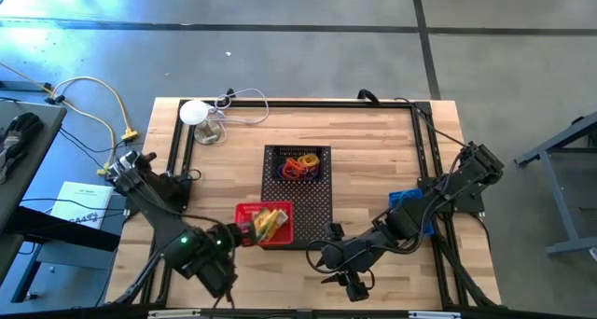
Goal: Pick & Place Office Desk Supplies
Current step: Put the red bin on the shelf
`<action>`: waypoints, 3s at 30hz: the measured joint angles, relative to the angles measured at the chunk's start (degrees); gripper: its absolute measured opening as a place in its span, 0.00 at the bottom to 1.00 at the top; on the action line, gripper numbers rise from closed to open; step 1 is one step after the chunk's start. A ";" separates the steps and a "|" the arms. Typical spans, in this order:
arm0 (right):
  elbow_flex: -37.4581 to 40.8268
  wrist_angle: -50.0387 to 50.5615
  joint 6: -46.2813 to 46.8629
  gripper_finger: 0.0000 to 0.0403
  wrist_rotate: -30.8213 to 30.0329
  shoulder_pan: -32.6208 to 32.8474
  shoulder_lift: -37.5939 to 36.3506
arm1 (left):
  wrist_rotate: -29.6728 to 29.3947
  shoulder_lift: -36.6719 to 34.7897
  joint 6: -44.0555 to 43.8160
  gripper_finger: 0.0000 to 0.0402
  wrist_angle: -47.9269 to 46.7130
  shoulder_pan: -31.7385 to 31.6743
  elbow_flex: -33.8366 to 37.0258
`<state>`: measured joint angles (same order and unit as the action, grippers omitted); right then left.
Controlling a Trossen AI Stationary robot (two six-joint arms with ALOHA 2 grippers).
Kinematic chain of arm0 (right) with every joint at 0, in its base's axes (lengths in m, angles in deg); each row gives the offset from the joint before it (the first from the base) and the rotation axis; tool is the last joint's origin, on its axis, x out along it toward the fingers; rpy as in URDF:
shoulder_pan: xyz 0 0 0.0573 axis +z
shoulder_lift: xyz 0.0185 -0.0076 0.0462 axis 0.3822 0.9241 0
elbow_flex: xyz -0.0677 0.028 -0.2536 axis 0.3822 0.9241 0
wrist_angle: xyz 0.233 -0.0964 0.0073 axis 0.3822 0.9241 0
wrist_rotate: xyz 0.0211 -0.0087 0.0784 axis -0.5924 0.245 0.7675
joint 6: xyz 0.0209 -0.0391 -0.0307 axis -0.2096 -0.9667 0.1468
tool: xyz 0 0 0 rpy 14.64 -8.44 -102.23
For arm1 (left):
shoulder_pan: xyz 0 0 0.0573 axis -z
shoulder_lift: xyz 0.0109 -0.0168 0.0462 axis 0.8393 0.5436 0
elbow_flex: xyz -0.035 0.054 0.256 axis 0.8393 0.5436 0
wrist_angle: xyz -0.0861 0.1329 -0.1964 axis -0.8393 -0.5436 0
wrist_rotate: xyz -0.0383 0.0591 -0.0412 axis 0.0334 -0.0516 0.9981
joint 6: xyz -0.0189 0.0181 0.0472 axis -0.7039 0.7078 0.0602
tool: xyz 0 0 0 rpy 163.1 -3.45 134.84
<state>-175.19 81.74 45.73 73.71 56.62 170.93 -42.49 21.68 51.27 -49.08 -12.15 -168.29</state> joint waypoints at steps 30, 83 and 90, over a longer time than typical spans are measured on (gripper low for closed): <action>0.00 -0.19 -0.07 0.43 -3.02 5.02 0.00 | 5.62 0.81 19.88 0.02 13.40 -18.82 2.51; 0.00 1.01 -3.54 0.43 -2.36 5.25 0.00 | -8.04 4.81 11.80 0.32 16.98 -18.18 3.13; 0.00 1.01 -3.24 0.43 -1.22 5.25 0.00 | -8.88 2.93 3.65 0.33 14.25 -16.71 3.13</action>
<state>-175.19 82.74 42.50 72.49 61.87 170.93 -51.36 24.61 54.91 -34.83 -28.86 -165.17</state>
